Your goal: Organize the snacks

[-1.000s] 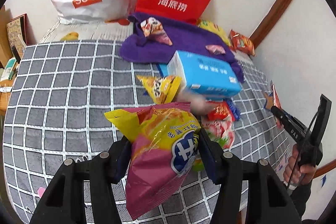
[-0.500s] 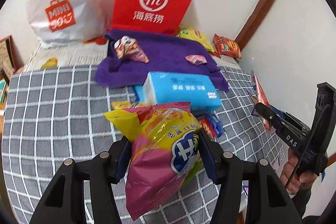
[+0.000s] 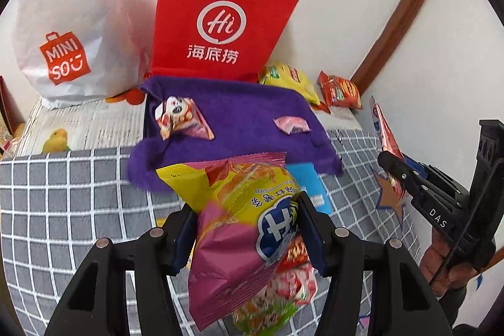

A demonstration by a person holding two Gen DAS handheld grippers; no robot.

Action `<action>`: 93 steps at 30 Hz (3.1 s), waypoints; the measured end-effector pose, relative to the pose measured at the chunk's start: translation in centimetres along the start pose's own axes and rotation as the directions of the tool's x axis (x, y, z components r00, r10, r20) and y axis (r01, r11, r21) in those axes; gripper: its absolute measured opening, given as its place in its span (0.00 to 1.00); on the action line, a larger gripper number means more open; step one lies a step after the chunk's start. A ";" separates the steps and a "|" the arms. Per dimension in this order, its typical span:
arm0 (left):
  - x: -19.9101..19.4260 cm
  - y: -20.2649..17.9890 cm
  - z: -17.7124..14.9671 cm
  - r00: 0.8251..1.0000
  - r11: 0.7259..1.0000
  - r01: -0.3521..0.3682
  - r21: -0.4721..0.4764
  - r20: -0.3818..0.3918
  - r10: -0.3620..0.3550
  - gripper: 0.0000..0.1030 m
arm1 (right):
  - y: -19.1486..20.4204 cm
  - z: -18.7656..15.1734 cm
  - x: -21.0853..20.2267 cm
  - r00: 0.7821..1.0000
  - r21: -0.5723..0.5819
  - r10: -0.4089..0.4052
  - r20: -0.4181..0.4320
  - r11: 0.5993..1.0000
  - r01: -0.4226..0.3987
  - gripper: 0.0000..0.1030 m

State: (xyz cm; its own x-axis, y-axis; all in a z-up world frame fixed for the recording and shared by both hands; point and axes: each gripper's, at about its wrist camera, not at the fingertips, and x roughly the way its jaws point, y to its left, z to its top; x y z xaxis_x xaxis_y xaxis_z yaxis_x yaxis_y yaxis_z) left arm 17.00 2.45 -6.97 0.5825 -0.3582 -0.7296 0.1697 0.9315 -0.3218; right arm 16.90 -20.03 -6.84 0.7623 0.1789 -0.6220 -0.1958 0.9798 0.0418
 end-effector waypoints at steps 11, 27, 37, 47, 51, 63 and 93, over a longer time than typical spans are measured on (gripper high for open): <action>1.8 0.3 4.1 1.000 1.000 -0.001 0.027 0.019 0.000 0.55 | -0.9 3.7 5.7 1.000 -0.011 0.015 -0.007 1.000 -0.015 0.20; 6.1 2.5 8.2 0.999 0.999 -0.031 0.011 0.009 0.031 0.55 | -0.5 6.8 10.7 0.999 -0.015 0.047 -0.003 0.999 -0.047 0.20; 10.8 4.6 9.4 0.999 0.999 -0.048 0.011 -0.010 0.048 0.55 | -1.7 6.7 15.6 0.997 -0.001 0.042 -0.070 0.999 -0.042 0.20; 13.9 6.4 8.6 0.992 0.999 -0.042 -0.017 -0.117 0.040 0.55 | -3.0 5.5 18.9 0.983 -0.019 0.029 -0.181 0.999 -0.033 0.20; 14.7 6.2 8.4 0.989 1.000 -0.027 -0.011 -0.143 0.025 0.55 | -2.8 5.0 19.8 0.979 -0.034 0.017 -0.205 0.999 -0.025 0.20; 16.1 5.3 8.2 0.983 0.999 -0.031 0.006 -0.180 0.032 0.55 | -3.1 4.5 20.7 0.968 -0.052 -0.011 -0.249 0.999 -0.002 0.21; 13.7 3.9 8.7 0.991 1.000 0.021 -0.004 -0.133 -0.022 0.74 | -2.3 6.1 17.1 0.990 -0.014 0.022 -0.143 1.000 -0.024 0.49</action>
State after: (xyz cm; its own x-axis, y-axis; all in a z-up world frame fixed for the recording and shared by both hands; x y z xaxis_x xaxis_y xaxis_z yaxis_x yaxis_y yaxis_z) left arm 32.53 1.70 -12.95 0.4681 -0.3835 -0.7961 0.1792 0.9234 -0.3394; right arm 34.19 -18.72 -12.82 0.6620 0.1852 -0.7263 -0.2227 0.9738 0.0454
